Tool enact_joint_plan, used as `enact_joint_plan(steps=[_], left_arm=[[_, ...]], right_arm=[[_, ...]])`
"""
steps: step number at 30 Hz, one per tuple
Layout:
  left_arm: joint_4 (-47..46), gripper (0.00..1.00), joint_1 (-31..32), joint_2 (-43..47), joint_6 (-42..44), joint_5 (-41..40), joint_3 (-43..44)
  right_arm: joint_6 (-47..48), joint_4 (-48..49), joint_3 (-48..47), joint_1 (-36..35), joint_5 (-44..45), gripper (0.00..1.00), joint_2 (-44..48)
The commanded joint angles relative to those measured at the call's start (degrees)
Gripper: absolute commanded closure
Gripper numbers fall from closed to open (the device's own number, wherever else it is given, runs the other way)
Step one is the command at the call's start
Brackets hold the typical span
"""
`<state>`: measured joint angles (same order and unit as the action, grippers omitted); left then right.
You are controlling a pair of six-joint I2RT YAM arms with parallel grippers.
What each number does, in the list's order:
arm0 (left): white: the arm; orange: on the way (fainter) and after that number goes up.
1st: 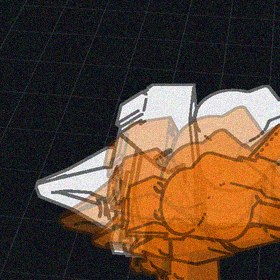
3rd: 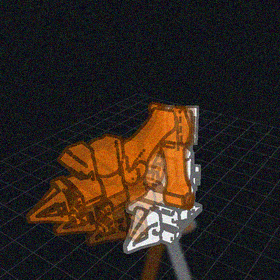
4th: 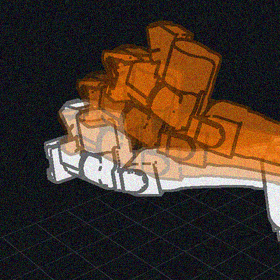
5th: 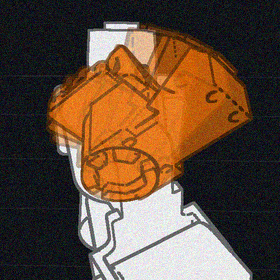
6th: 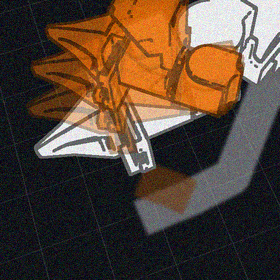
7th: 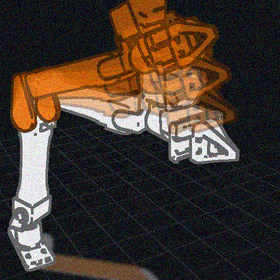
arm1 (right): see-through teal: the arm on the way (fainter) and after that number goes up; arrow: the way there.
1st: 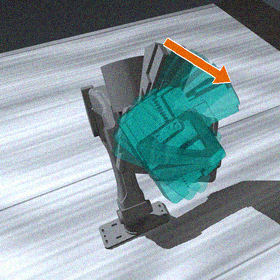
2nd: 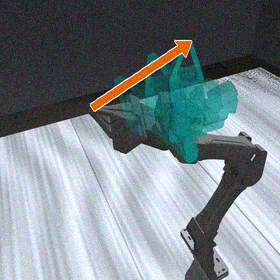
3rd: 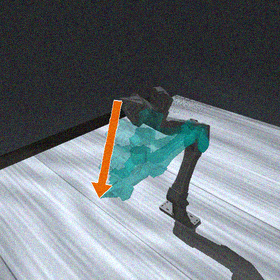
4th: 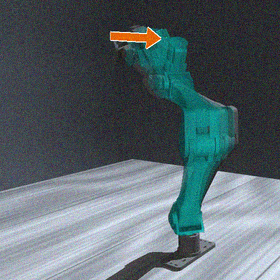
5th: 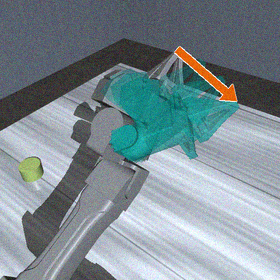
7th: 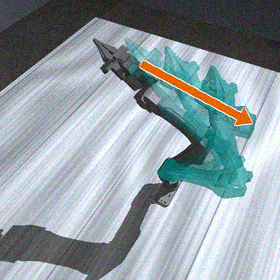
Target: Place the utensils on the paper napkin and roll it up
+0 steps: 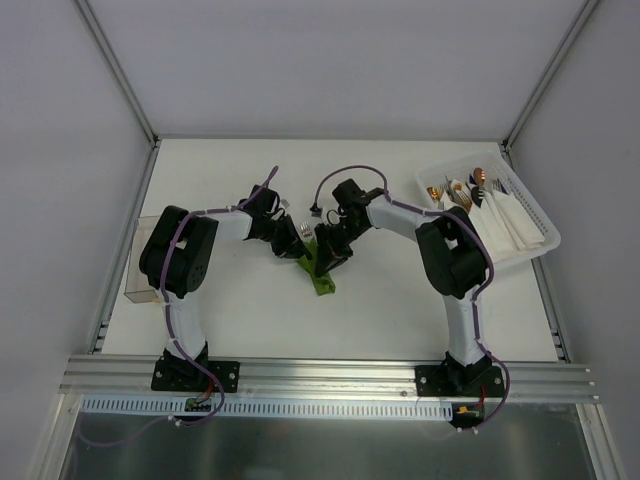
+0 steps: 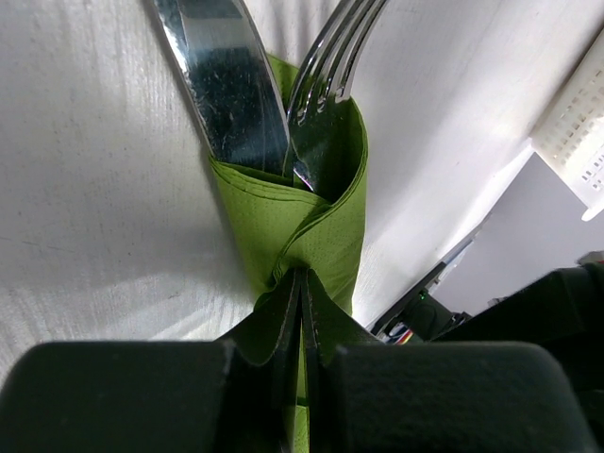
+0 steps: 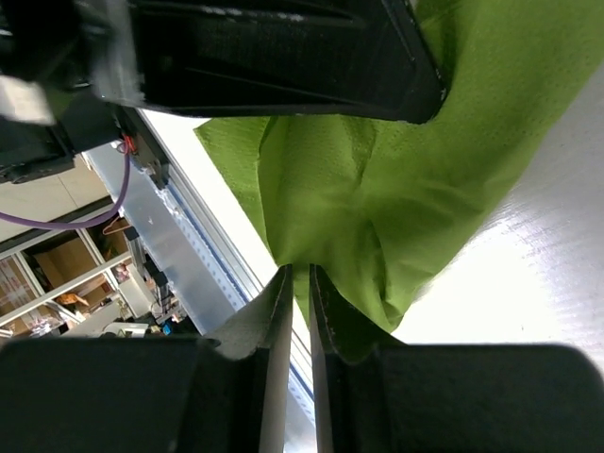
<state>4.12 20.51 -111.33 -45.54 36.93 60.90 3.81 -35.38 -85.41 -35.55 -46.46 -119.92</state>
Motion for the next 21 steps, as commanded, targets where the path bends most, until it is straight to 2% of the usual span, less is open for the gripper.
enact_joint_plan(steps=[1,10,14,18,21], left_arm=[[2.9,1.0,-0.5,-1.0,1.9,-2.2,1.1],[2.8,1.0,-0.5,1.9,1.8,-1.0,1.4],[2.9,1.0,-0.5,6.9,2.0,-0.6,1.5],[2.8,0.93,-0.3,10.8,2.3,0.8,1.5],[2.9,0.92,0.3,11.7,1.9,2.2,1.4]], right_arm=[[1.4,-1.1,1.4,-1.1,1.2,0.85,-1.6],[-0.6,0.2,5.2,-1.3,1.3,0.87,-4.7],[-2.5,1.7,5.5,-0.9,1.0,0.87,-5.5],[-3.7,2.2,5.3,-0.8,1.0,0.87,-6.1],[-3.7,2.5,5.4,-0.7,1.1,0.87,-6.3]])
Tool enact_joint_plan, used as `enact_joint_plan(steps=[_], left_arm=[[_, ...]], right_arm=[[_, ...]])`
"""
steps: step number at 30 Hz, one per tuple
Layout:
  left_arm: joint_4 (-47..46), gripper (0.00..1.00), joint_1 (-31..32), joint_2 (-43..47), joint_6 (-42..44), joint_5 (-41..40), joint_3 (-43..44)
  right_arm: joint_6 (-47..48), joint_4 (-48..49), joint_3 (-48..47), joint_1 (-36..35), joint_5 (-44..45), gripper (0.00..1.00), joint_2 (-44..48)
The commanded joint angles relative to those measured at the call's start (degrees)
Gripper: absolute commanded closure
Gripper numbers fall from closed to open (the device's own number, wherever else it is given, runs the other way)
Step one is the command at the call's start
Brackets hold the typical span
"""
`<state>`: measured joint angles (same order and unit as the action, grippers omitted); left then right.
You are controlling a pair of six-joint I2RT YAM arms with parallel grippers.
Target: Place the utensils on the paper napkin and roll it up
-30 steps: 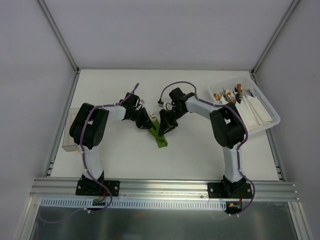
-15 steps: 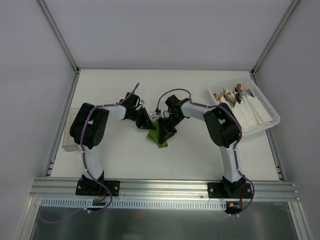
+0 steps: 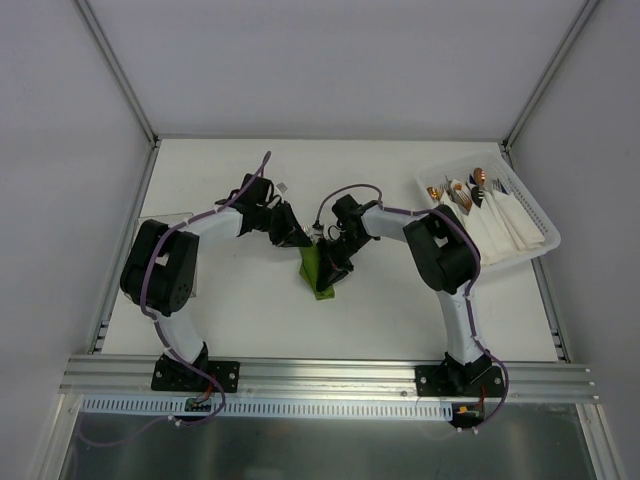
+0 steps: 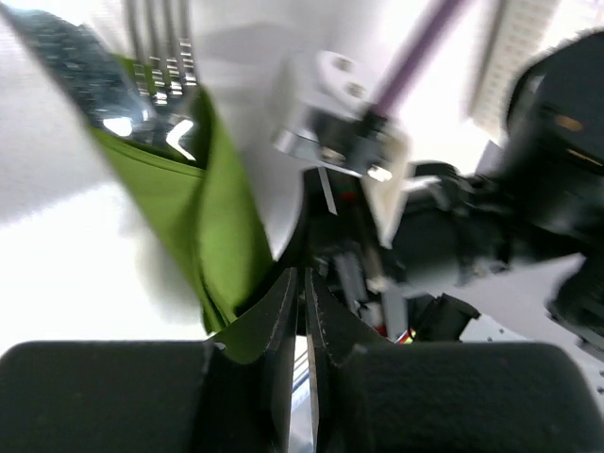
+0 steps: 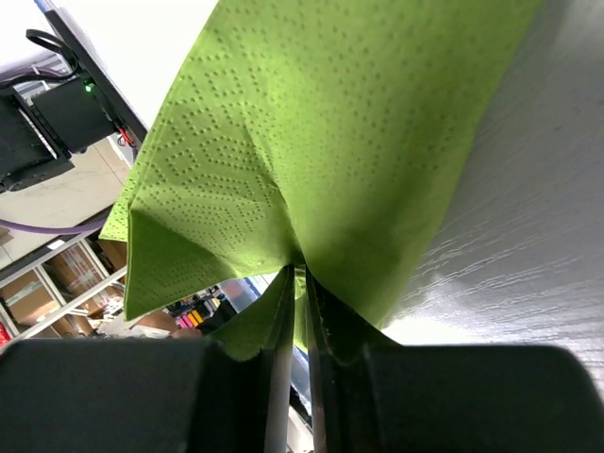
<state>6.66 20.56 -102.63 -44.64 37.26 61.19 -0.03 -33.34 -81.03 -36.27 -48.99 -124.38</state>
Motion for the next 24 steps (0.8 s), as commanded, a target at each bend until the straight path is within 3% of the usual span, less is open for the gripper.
enact_joint_plan(steps=[1,8,19,24], left_arm=[[0.4,0.92,0.5,3.0,0.7,2.0,1.0],[0.4,0.94,3.5,-0.2,0.0,1.2,0.1],[1.6,1.0,3.0,-1.1,0.6,-1.2,-6.6],[2.7,1.0,2.9,-2.7,1.8,-2.0,-8.9]], right_arm=[[-0.1,0.4,1.0,0.0,3.9,0.88,-1.9],[-2.7,0.8,0.9,0.6,4.2,0.87,-2.4],[-2.9,0.8,0.6,1.3,5.0,0.85,-2.1],[-2.4,0.8,0.6,1.5,4.3,0.8,-1.7]])
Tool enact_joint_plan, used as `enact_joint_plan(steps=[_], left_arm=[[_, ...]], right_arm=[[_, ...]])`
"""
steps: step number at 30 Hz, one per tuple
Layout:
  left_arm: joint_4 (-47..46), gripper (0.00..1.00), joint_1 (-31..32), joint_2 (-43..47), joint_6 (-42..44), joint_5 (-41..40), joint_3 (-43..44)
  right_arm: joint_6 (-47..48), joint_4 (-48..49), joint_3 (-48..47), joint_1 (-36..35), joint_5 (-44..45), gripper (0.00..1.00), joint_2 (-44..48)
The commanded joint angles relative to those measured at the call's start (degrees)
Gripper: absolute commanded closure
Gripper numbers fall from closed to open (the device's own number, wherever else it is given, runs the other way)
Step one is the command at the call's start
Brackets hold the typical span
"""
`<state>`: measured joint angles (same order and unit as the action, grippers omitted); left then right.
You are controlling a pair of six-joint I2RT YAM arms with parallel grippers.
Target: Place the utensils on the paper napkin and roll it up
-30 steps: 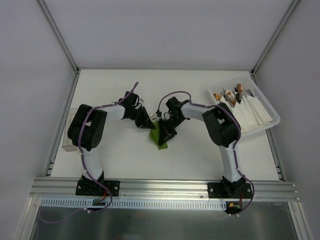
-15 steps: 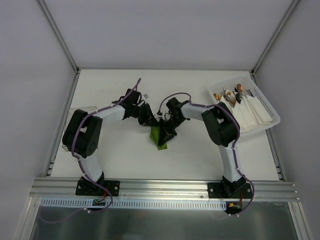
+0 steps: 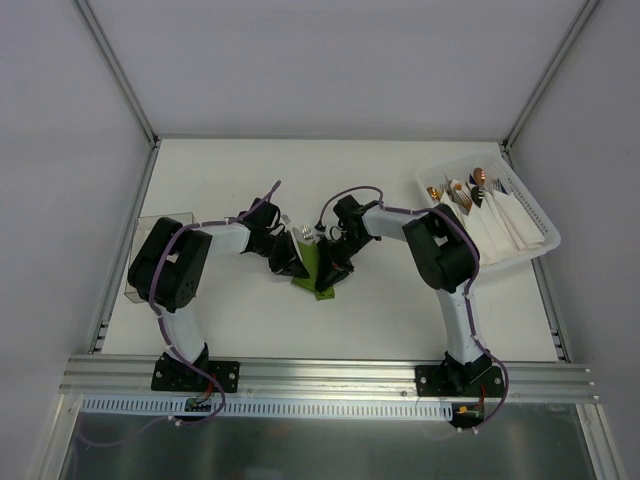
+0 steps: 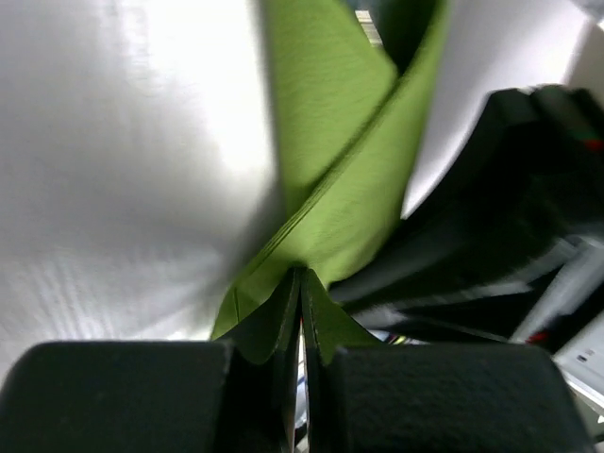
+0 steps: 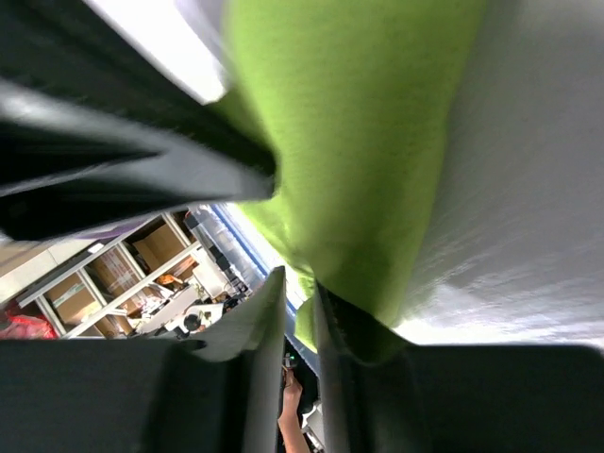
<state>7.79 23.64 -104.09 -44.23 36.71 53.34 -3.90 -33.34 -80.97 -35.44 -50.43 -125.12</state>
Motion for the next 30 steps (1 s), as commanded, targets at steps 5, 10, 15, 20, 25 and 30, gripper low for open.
enact_joint_plan(steps=[5,10,15,20,25,30], left_arm=[[1.5,1.0,-0.8,-2.8,1.8,-3.4,-1.9],[1.6,1.0,-1.1,-4.2,2.1,-3.8,-1.0],[1.8,1.0,-1.2,-5.2,2.3,-4.0,-0.6],[1.9,1.0,-1.4,-5.2,2.5,-4.1,-0.8],[2.0,1.0,-1.6,-5.1,2.6,-4.0,-0.8],[2.0,1.0,-1.8,-3.3,2.7,-4.1,-1.1]], right_arm=[[2.8,0.8,0.7,0.6,3.5,0.7,1.4],[5.2,0.6,1.1,0.6,0.6,0.67,4.7],[8.0,0.1,1.3,0.6,-2.1,0.69,6.8],[10.2,-0.8,0.1,0.5,-3.4,0.73,7.1],[11.5,-2.3,-0.9,0.3,-1.3,0.78,5.7],[12.1,-3.2,-0.1,-0.2,2.4,0.8,1.8]])
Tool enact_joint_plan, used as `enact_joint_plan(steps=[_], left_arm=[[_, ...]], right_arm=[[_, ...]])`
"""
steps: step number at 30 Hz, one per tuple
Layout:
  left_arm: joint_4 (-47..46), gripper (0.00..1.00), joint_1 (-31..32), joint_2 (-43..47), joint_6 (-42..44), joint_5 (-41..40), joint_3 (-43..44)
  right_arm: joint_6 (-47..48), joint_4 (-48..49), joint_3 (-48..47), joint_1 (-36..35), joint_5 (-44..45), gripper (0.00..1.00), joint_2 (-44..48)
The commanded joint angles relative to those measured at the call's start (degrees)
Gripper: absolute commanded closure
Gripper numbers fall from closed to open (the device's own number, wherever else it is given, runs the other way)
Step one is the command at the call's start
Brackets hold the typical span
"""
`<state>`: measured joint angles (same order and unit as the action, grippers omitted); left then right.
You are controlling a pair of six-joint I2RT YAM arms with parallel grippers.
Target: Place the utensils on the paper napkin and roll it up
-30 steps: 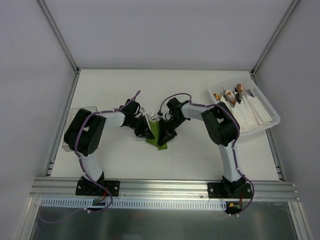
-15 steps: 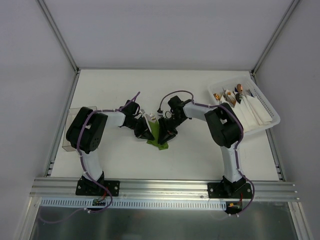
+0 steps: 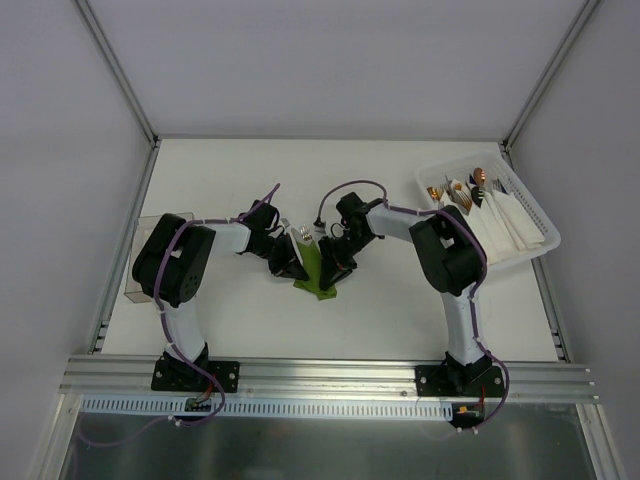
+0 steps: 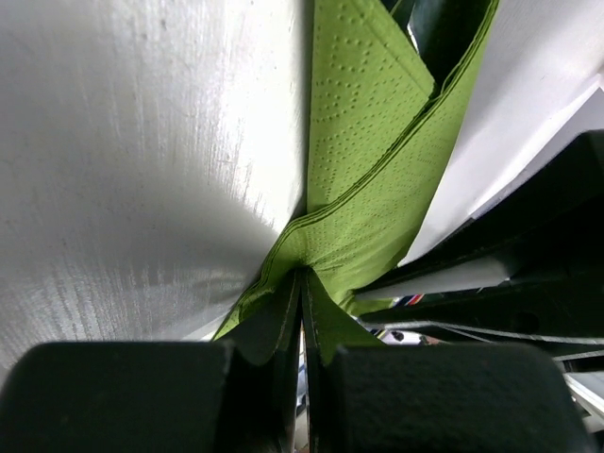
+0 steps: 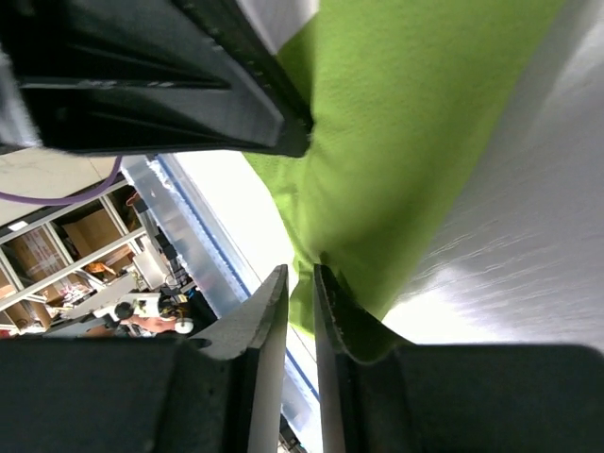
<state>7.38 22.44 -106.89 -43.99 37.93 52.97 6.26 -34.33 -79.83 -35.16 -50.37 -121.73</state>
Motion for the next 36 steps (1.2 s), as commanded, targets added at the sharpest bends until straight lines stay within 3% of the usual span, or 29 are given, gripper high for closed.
enact_joint_plan(steps=[1,6,14,20,26,36], left_arm=[[2.4,1.0,-0.8,-0.2,2.4,-5.5,-0.9],[2.5,1.0,-0.8,4.2,2.4,-5.9,-1.2],[3.9,0.73,-0.7,13.2,2.9,-11.8,1.9],[7.6,0.63,0.1,11.7,2.3,-16.0,6.5],[11.3,0.65,1.6,7.3,0.7,-22.5,10.1],[11.7,0.66,5.2,2.0,-0.4,-24.5,12.7]], right_arm=[[1.8,-2.4,-1.2,-0.5,3.0,0.81,-2.2],[1.0,-2.4,-1.3,-0.4,5.6,0.82,-4.0],[0.7,-3.4,-1.9,-0.7,9.1,0.82,-4.0],[0.9,-3.5,-2.1,-1.1,10.8,0.84,-3.9],[0.6,-3.6,-2.2,-1.3,12.0,0.87,-3.8],[0.9,-4.0,-2.4,-1.4,12.6,0.88,-4.0]])
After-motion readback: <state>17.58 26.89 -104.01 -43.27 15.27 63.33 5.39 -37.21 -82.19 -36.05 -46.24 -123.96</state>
